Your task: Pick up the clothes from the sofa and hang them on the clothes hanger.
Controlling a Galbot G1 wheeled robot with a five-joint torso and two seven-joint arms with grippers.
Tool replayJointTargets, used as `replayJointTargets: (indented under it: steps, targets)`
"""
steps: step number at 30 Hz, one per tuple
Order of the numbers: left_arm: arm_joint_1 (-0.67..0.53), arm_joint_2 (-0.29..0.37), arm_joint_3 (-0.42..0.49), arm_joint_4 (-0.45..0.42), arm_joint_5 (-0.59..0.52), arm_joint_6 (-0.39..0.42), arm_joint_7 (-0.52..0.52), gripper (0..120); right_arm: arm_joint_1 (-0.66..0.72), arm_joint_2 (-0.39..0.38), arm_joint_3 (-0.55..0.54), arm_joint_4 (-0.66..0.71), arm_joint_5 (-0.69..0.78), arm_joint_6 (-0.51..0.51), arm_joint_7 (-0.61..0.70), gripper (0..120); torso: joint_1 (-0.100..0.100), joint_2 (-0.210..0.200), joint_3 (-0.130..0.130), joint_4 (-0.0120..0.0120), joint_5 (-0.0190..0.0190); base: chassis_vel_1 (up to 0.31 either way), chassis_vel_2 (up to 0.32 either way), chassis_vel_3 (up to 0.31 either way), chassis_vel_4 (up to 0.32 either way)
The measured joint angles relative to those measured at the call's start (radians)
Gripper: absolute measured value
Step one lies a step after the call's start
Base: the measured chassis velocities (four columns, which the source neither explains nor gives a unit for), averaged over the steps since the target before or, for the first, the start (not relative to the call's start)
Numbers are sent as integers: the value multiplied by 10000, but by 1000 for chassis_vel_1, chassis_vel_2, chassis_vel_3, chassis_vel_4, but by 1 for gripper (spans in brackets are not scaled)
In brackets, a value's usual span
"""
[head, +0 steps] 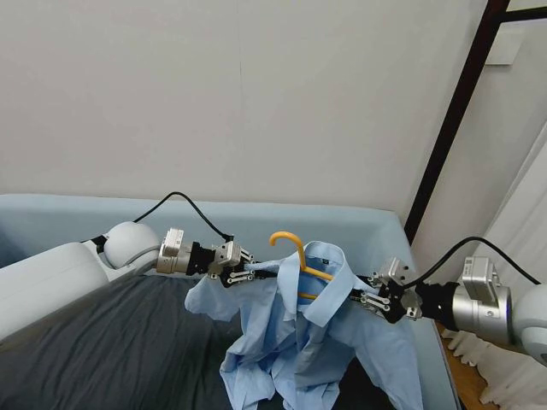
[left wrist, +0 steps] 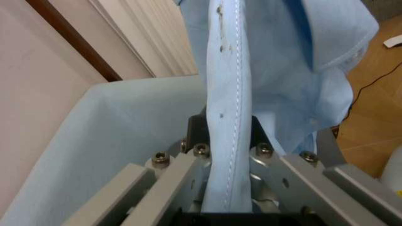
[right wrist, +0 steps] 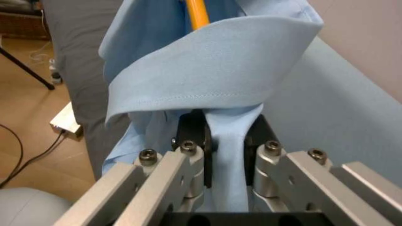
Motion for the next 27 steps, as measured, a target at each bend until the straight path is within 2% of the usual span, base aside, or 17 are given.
replayJointTargets:
  steps: [10, 13, 15, 19, 20, 27]
  targets:
    - [39, 84, -14, -14, 69, 21, -87, 2, -97, 204, -74, -36, -54, 240, -12, 8, 0, 0, 0, 0, 0, 0, 0, 0, 0]
    - [200, 178, -167, -42, 223, -11, -158, 15, -102, 235, -75, -73, -22, 305, 49, 8, -1, 0, 0, 0, 0, 0, 0, 0, 0]
    - [261, 225, -225, -42, 295, -42, -229, 18, -95, 235, -74, -85, 28, 307, 94, 8, 0, 0, 0, 0, 0, 0, 0, 0, 0]
    - [392, 349, -583, 97, 662, -258, -378, 36, -47, 234, -27, -121, 266, 309, 275, 8, 0, 1, 0, 0, -1, 0, 0, 0, 0]
    - [392, 349, -583, 97, 662, -258, -378, 36, -47, 234, -27, -121, 266, 309, 275, 8, 0, 1, 0, 0, -1, 0, 0, 0, 0]
    - [673, 470, -1473, 367, 844, -499, -653, 67, 1, 469, 42, -257, 812, 69, 1146, 8, 0, 0, 0, 1, -1, 0, 0, 0, 0]
